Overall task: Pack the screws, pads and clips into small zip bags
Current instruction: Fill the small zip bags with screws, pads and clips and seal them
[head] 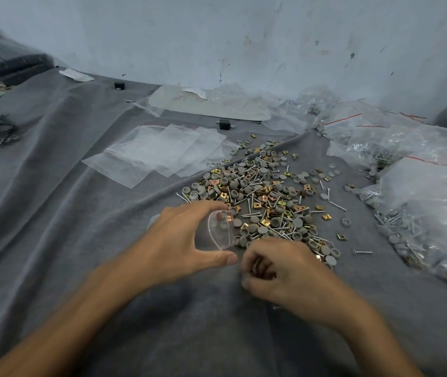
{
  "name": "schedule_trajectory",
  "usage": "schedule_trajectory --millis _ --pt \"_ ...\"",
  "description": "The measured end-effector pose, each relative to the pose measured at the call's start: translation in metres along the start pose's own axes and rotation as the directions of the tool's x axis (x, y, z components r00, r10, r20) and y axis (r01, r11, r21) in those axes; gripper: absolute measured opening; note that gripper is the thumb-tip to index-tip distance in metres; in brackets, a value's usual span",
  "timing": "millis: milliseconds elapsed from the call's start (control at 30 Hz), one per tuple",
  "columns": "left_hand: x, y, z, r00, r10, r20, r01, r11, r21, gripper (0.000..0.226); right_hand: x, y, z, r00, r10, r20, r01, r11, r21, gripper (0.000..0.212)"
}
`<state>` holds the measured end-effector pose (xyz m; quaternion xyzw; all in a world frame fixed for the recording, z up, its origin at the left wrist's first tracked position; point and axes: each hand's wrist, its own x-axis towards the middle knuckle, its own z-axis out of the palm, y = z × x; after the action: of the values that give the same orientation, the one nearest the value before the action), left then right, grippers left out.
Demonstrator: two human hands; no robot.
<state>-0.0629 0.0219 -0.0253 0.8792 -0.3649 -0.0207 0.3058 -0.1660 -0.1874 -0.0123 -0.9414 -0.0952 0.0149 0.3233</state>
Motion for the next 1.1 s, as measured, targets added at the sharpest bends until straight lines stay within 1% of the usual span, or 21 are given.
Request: schedule_trajectory --millis 100,167,233,300,433,500,600,733,800,833,900,967,1033,1100 --pt "0.0 0.001 0.002 1.0 0.022 -0.003 -0.022 1.0 0.012 0.09 0.002 0.005 -0.003 0.984 0.081 -0.16 -0.049 0.98 0.193 0.016" --pt "-0.001 0.002 0.005 0.999 0.032 0.0 -0.032 0.998 0.046 0.089 0.004 0.003 -0.002 0.959 0.114 -0.261 -0.029 0.951 0.307 0.016" --pt "-0.001 0.003 0.008 0.999 0.047 0.006 -0.047 0.996 0.078 0.086 0.008 0.001 0.002 0.934 0.14 -0.328 0.004 0.915 0.403 0.016" --pt "-0.001 0.004 0.01 0.998 0.059 0.016 -0.06 0.995 0.084 0.085 0.012 -0.001 0.008 0.919 0.162 -0.36 0.025 0.886 0.463 0.017" --pt "0.0 0.005 0.011 0.997 0.07 -0.01 -0.07 0.996 0.061 0.082 0.018 -0.005 0.015 0.925 0.204 -0.319 0.018 0.818 0.575 0.019" --pt "-0.001 0.004 0.01 0.998 0.065 -0.025 -0.064 0.997 0.045 0.08 0.019 -0.004 0.015 0.922 0.209 -0.327 0.032 0.8 0.6 0.018" --pt "-0.002 0.004 0.008 0.998 0.053 -0.022 -0.053 0.998 0.026 0.084 0.019 -0.001 0.016 0.91 0.175 -0.377 0.056 0.847 0.528 0.019" --pt "-0.003 0.006 0.006 0.998 0.05 -0.024 -0.05 0.999 0.012 0.084 0.018 -0.004 0.012 0.935 0.145 -0.323 0.073 0.814 0.576 0.021" --pt "-0.003 0.006 0.003 0.999 0.034 -0.031 -0.034 0.999 0.009 0.086 0.015 -0.001 0.002 0.918 0.149 -0.367 0.091 0.823 0.56 0.018" --pt "-0.004 0.006 0.002 0.999 0.024 -0.032 -0.024 1.0 0.002 0.088 0.013 0.003 -0.005 0.904 0.15 -0.4 0.088 0.85 0.52 0.016" --pt "-0.004 0.007 -0.001 1.0 0.007 -0.024 -0.008 1.0 -0.014 0.091 0.008 0.013 -0.017 0.899 0.158 -0.408 0.013 0.922 0.387 0.012" --pt "-0.004 0.009 -0.003 1.0 -0.006 -0.017 0.006 1.0 -0.023 0.092 0.005 0.023 -0.023 0.929 0.171 -0.329 -0.105 0.973 0.207 0.008" --pt "-0.004 0.01 -0.004 1.0 -0.02 -0.011 0.019 0.999 -0.026 0.092 0.001 0.031 -0.025 0.95 0.206 -0.233 -0.197 0.979 0.06 0.006" --pt "-0.005 0.011 -0.005 1.0 -0.025 -0.005 0.025 0.999 -0.025 0.091 -0.004 0.034 -0.028 0.96 0.224 -0.166 -0.234 0.971 -0.046 0.008"
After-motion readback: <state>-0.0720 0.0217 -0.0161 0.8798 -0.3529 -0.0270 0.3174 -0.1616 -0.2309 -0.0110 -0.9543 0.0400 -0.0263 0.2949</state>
